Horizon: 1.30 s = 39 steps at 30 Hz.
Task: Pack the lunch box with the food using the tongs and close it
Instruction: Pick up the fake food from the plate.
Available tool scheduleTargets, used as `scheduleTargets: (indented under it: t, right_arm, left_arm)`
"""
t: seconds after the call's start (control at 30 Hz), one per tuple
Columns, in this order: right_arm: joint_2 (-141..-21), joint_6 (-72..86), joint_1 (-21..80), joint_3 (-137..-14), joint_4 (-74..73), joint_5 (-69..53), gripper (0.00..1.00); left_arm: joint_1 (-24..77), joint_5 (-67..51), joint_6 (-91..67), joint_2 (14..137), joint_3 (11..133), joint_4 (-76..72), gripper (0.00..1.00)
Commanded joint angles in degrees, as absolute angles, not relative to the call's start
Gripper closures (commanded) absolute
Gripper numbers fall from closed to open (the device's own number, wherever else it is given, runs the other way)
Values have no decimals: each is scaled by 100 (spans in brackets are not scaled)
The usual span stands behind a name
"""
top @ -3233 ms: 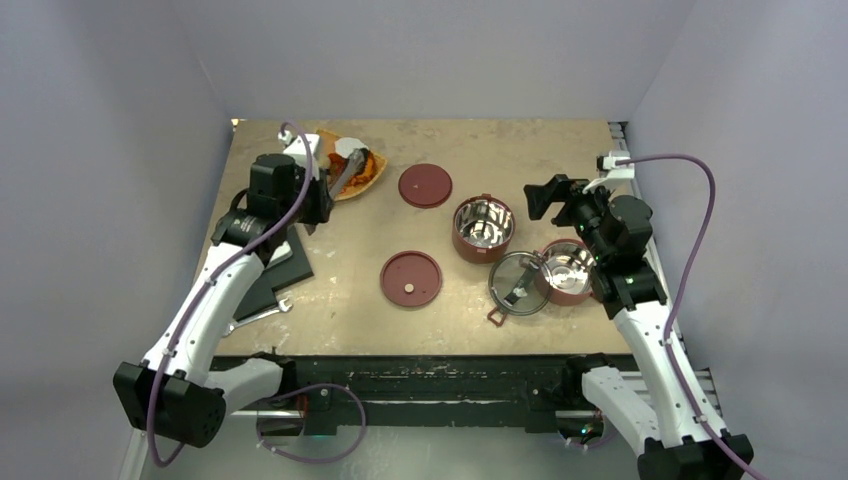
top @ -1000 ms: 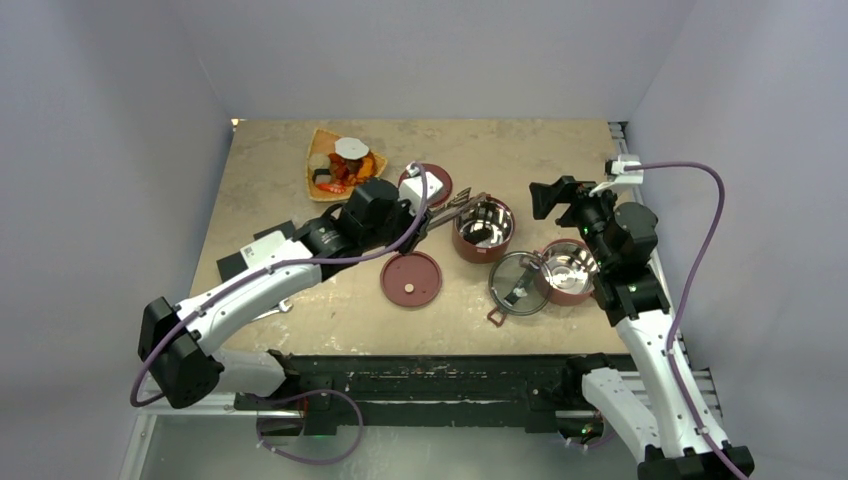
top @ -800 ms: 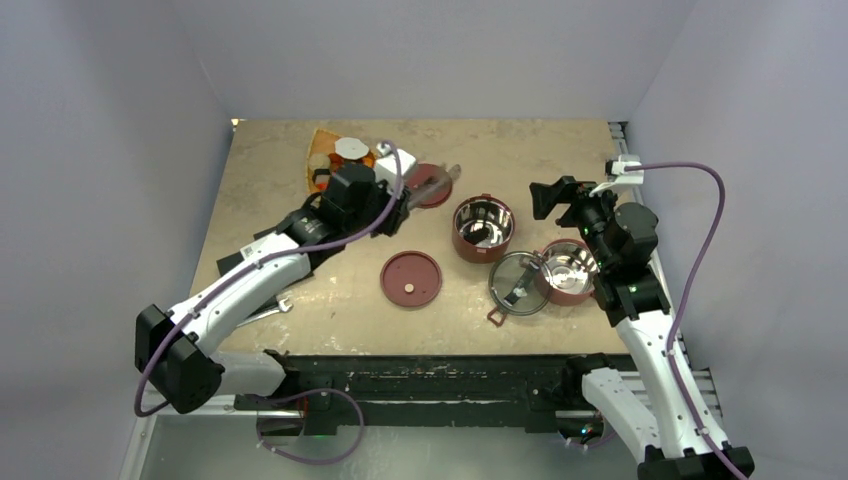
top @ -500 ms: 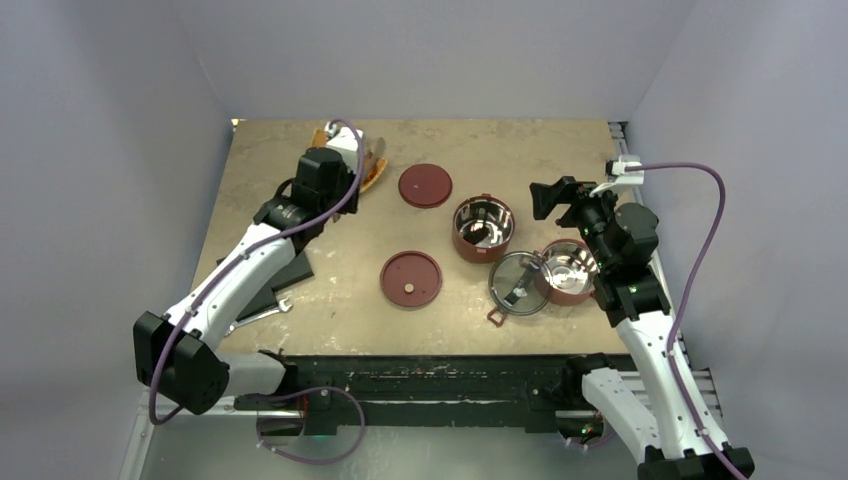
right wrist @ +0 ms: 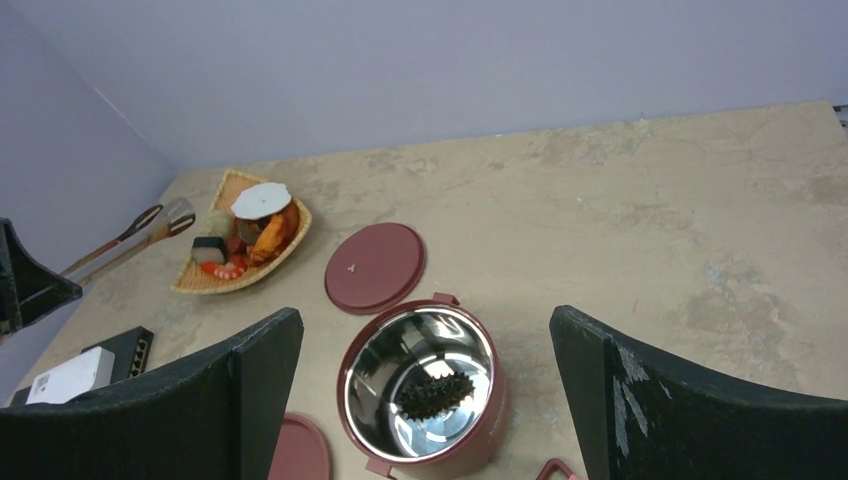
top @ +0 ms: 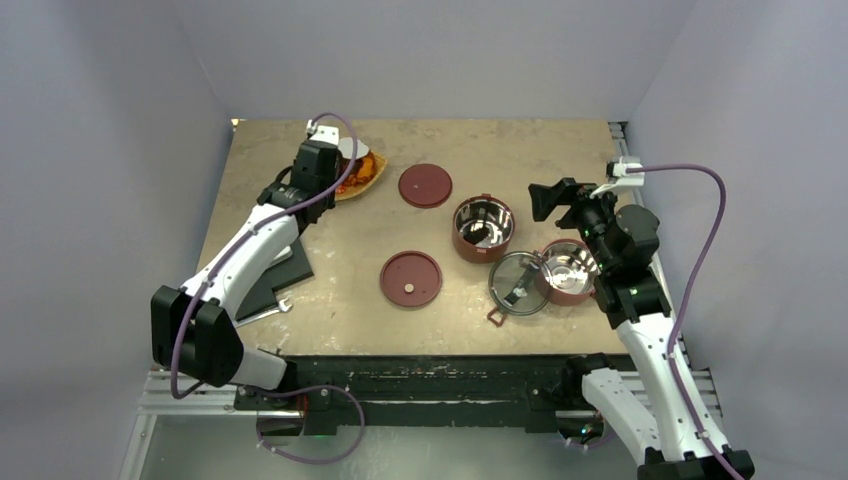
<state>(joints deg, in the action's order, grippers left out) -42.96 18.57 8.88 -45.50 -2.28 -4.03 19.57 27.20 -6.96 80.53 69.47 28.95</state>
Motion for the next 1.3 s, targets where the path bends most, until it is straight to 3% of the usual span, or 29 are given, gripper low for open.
scheduleTargets:
  t: [0.0, 1.27]
  right_arm:
    - [-4206, 1951, 888, -4474, -101, -475, 2]
    - [-4225, 1951, 888, -4413, -62, -527, 3]
  left_arm:
    - [1942, 2928, -799, 8215, 7242, 2909, 65]
    - [1942, 3070, -722, 9067, 7297, 3002, 61]
